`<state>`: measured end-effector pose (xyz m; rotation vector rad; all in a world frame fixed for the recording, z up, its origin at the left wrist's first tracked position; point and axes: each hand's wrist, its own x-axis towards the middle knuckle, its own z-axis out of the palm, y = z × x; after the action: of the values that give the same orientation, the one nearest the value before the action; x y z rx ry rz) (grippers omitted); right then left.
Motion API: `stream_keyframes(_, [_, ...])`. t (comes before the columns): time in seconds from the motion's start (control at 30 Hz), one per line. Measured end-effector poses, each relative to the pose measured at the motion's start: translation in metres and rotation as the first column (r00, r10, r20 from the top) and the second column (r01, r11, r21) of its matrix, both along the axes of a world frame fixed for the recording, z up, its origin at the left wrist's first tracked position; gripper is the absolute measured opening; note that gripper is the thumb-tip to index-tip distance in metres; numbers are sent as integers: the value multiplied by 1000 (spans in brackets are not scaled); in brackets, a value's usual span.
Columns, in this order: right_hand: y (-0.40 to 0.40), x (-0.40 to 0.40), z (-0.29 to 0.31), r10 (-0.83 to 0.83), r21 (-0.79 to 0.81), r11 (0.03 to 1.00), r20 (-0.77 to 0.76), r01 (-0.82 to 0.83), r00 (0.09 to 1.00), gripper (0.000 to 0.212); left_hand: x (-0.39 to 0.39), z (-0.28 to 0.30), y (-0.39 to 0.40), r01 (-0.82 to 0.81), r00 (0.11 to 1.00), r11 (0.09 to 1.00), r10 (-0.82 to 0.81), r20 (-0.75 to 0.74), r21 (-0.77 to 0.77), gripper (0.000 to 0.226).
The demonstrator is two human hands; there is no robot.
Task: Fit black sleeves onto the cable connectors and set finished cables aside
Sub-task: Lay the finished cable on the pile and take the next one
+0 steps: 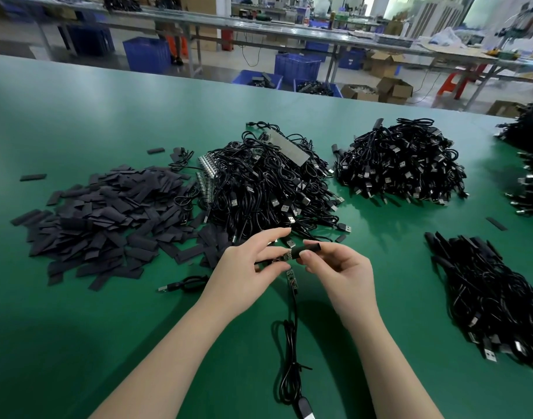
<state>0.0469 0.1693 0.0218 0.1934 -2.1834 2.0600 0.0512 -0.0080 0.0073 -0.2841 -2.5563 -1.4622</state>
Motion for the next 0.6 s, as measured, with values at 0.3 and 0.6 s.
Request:
stream_keyframes(0.3, [2, 1, 1, -16, 23, 1000, -68, 17, 998, 34, 0, -1, 1, 3, 1000, 1000, -3, -1, -2, 55])
stream_keyframes(0.6, [4, -1, 0, 85, -71, 994, 62, -81, 994, 27, -1, -5, 1, 8, 1000, 1000, -8, -9, -13, 54])
